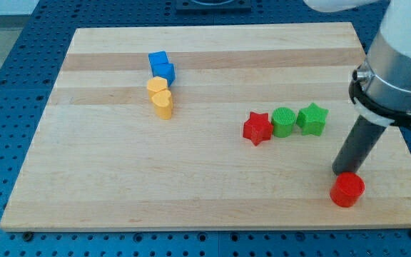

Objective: Push the green star towards the red circle

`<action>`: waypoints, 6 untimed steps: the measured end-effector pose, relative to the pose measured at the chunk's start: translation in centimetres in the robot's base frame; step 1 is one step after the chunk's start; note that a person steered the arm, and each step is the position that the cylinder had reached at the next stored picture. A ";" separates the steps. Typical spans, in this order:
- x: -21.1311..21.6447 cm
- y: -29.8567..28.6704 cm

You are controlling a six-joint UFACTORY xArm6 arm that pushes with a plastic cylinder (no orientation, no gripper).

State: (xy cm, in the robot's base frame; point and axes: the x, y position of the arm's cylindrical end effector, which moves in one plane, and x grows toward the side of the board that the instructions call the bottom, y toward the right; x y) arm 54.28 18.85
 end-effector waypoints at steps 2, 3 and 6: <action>-9.2 2.4; -13.0 2.4; -6.0 -0.4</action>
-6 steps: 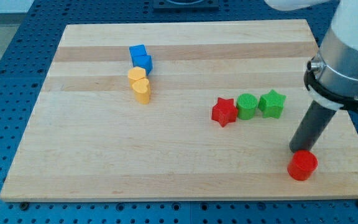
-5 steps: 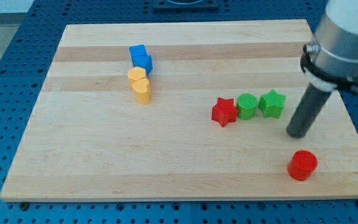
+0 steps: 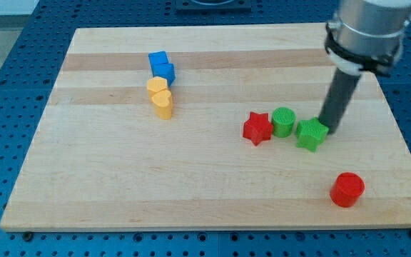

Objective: Push the green star towards the red circle

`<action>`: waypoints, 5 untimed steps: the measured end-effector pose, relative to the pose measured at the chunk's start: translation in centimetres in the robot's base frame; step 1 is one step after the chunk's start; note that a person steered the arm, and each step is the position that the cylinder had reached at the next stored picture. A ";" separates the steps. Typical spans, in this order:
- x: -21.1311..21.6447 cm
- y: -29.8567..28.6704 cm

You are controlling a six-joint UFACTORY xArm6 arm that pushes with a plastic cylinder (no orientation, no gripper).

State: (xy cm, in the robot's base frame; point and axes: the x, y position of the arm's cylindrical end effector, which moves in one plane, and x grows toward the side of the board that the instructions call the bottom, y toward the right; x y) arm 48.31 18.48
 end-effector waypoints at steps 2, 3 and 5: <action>-2.8 -0.6; -2.8 -4.2; 3.1 -4.6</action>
